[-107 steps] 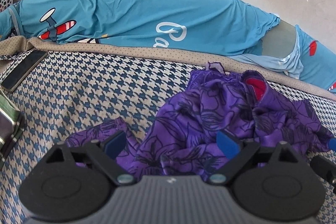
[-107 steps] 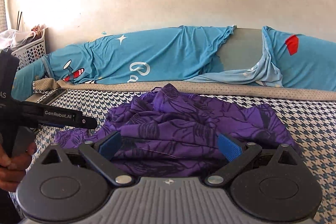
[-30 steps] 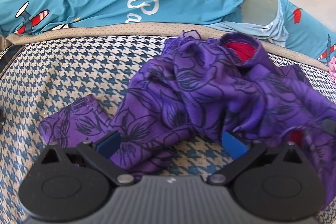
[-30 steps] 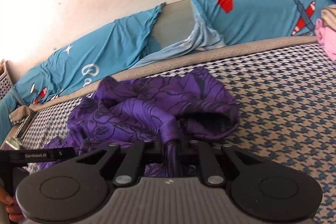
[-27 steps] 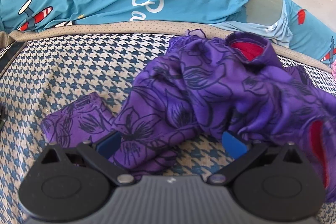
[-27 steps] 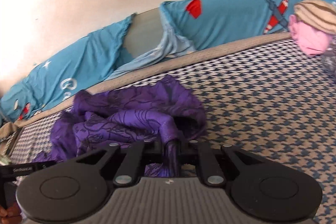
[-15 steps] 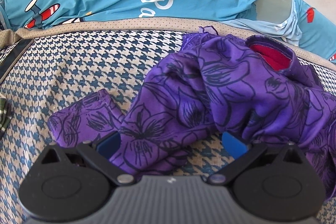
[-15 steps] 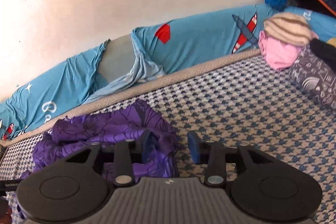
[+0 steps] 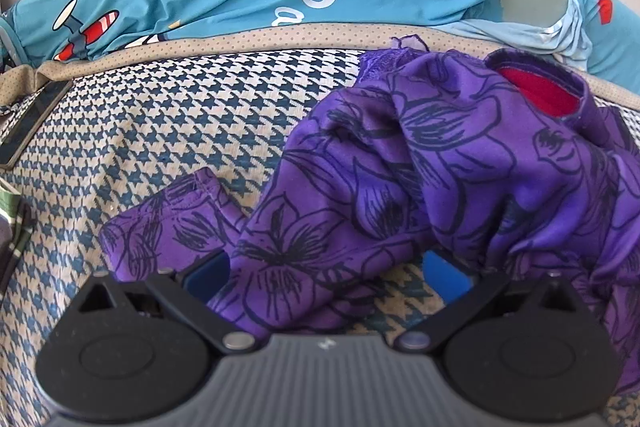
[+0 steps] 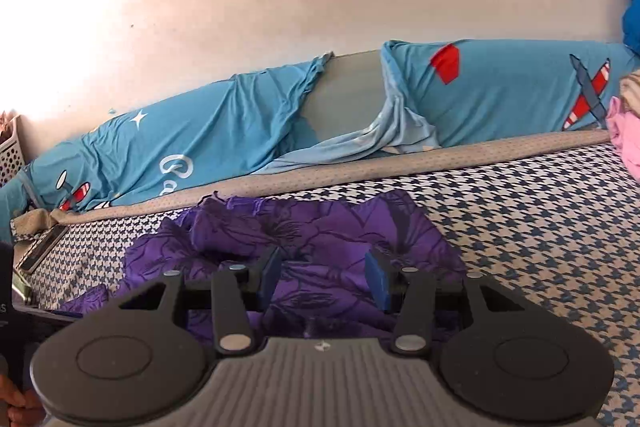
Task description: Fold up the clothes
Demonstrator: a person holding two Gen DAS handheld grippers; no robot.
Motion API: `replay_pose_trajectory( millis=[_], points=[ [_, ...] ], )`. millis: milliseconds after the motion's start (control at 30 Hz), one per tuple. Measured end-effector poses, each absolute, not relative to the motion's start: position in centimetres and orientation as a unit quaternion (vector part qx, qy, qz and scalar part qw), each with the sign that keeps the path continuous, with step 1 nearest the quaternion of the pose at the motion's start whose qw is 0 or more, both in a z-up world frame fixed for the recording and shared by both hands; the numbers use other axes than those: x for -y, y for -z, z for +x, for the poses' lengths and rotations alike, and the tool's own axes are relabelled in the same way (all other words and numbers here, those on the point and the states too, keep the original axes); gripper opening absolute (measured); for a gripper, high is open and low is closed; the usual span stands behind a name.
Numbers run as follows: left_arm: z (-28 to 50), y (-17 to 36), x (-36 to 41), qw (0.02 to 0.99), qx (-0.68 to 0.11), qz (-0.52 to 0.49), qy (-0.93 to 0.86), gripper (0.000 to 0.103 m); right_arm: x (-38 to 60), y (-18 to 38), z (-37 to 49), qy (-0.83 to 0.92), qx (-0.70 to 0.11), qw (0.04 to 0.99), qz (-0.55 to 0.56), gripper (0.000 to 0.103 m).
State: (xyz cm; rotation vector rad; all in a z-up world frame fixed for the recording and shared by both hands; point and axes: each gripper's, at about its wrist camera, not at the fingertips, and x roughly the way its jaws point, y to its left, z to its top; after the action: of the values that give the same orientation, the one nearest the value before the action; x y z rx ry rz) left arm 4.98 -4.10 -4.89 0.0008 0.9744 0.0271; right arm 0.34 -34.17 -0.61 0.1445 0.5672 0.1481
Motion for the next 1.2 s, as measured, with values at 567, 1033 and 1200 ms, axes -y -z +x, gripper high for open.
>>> replay_pose_trajectory(
  millis=[567,1033,1200],
  points=[
    [6.1,6.6,5.0,0.867,-0.496,0.037,-0.032,0.103,28.1,2.6,5.7,-0.123,-0.283,0.950,-0.038,0.073],
    [6.5,7.3,6.0,0.864,-0.498,0.065,-0.032,0.103,30.0,4.6,10.4,-0.137,-0.333,0.931,0.052,0.021],
    [6.7,7.4,6.0,0.864,-0.498,0.066,-0.032,0.103,32.2,3.1,10.4,-0.104,-0.307,0.942,0.089,0.011]
  ],
)
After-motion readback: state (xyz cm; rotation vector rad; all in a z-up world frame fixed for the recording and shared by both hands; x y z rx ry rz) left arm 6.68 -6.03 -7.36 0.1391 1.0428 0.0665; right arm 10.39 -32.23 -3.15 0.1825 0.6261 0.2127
